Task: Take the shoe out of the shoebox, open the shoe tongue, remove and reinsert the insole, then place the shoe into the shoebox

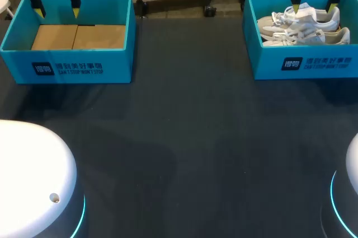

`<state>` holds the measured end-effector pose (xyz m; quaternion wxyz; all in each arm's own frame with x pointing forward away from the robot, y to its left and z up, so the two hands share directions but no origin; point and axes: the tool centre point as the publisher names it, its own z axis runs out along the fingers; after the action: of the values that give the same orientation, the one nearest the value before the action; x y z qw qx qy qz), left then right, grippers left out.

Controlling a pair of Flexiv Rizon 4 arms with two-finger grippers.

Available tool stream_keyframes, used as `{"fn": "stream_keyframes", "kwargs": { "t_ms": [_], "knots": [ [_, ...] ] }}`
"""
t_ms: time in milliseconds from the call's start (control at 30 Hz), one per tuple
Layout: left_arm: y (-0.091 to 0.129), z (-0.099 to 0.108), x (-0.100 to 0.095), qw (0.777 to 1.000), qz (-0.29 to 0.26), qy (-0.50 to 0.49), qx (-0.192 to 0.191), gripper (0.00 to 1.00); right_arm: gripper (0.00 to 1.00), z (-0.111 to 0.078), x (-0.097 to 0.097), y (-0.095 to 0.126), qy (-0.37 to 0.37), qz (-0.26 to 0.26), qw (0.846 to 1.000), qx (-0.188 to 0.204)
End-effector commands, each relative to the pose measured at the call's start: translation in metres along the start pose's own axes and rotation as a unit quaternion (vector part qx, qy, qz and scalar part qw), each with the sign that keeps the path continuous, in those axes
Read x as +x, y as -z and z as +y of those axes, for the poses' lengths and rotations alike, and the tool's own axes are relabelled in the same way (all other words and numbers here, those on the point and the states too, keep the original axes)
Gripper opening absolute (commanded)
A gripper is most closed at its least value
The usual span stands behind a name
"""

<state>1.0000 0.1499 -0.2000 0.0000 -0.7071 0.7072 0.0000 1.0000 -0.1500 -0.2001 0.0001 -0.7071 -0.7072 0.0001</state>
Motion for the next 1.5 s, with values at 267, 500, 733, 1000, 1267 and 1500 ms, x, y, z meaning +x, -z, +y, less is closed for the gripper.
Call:
{"fn": "stream_keyframes", "kwargs": {
  "t_ms": [267, 500, 733, 1000, 1267, 1500],
  "knots": [
    [0.000, 0.000, 0.000, 1.000, 0.000, 0.000, 0.000, 1.00, 1.00, 0.000, 0.000, 0.000, 0.000, 0.000, 1.000, 0.000],
    [0.000, 0.000, 0.000, 1.000, 0.000, 0.000, 0.000, 1.00, 1.00, 0.000, 0.000, 0.000, 0.000, 0.000, 1.000, 0.000],
    [0.000, 0.000, 0.000, 1.000, 0.000, 0.000, 0.000, 1.00, 1.00, 0.009, -0.028, 0.002, -0.025, 0.001, 0.999, -0.024],
    [0.000, 0.000, 0.000, 1.000, 0.000, 0.000, 0.000, 1.00, 1.00, 0.010, -0.078, -0.009, -0.023, -0.024, 0.999, -0.034],
    [0.000, 0.000, 0.000, 1.000, 0.000, 0.000, 0.000, 1.00, 1.00, 0.007, -0.117, -0.030, -0.027, -0.038, 0.999, -0.025],
    [0.000, 0.000, 0.000, 1.000, 0.000, 0.000, 0.000, 1.00, 1.00, 0.010, -0.133, -0.051, -0.043, -0.042, 0.998, -0.027]
  ]
}}
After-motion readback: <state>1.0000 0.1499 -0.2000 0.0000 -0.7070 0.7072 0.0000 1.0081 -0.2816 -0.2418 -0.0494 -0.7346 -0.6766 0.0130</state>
